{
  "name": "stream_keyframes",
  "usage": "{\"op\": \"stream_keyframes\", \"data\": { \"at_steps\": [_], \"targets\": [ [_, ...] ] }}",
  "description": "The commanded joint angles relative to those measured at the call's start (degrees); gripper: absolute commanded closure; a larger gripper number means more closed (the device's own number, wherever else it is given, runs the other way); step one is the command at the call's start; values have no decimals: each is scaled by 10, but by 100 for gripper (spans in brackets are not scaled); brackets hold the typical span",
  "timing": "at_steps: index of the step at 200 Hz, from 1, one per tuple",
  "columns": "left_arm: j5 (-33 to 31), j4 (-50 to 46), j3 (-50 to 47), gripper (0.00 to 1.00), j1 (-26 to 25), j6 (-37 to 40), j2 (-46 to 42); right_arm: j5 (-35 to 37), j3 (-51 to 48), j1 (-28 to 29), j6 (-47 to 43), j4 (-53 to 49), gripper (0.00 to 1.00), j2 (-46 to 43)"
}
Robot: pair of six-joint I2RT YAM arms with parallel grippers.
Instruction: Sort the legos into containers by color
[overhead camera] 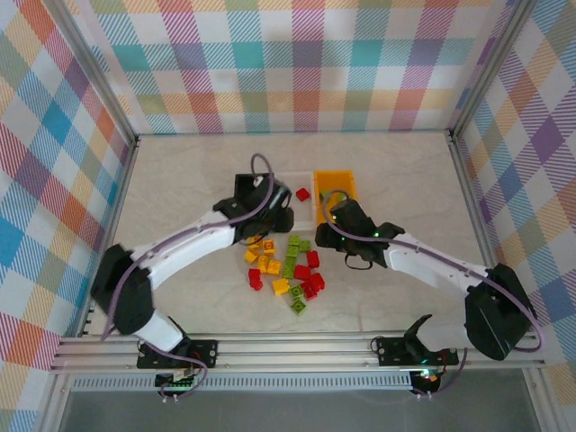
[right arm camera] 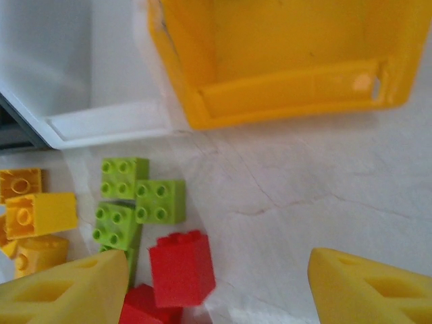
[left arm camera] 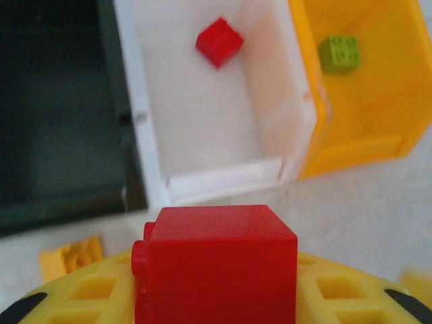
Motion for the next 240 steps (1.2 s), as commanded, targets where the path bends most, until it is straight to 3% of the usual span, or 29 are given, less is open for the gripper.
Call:
{"op": "stream_keyframes", "data": {
  "at_steps": [1, 60, 108, 149, 198, 240],
  "targets": [
    [10, -8, 83, 63, 18, 39, 78, 0, -22, 0, 14, -9, 28, -27],
    [20, -60, 260, 60, 36, 42, 240, -49, -50, 1, 3, 6, 28, -37],
    [27, -90, 316, 22, 37, 43, 263, -95, -46, 4, -4, 36, 27, -18],
    [75, -23, 200, 0, 35, 15, 109, -114, -23, 14, -6, 66, 29, 31],
    [86, 57, -67, 0, 18, -41, -127, -100, 28, 34, -10, 67, 29, 118],
    [50, 40, -229, 0, 12, -91, -283, -70, 51, 40, -7, 40, 34, 171]
  ]
}}
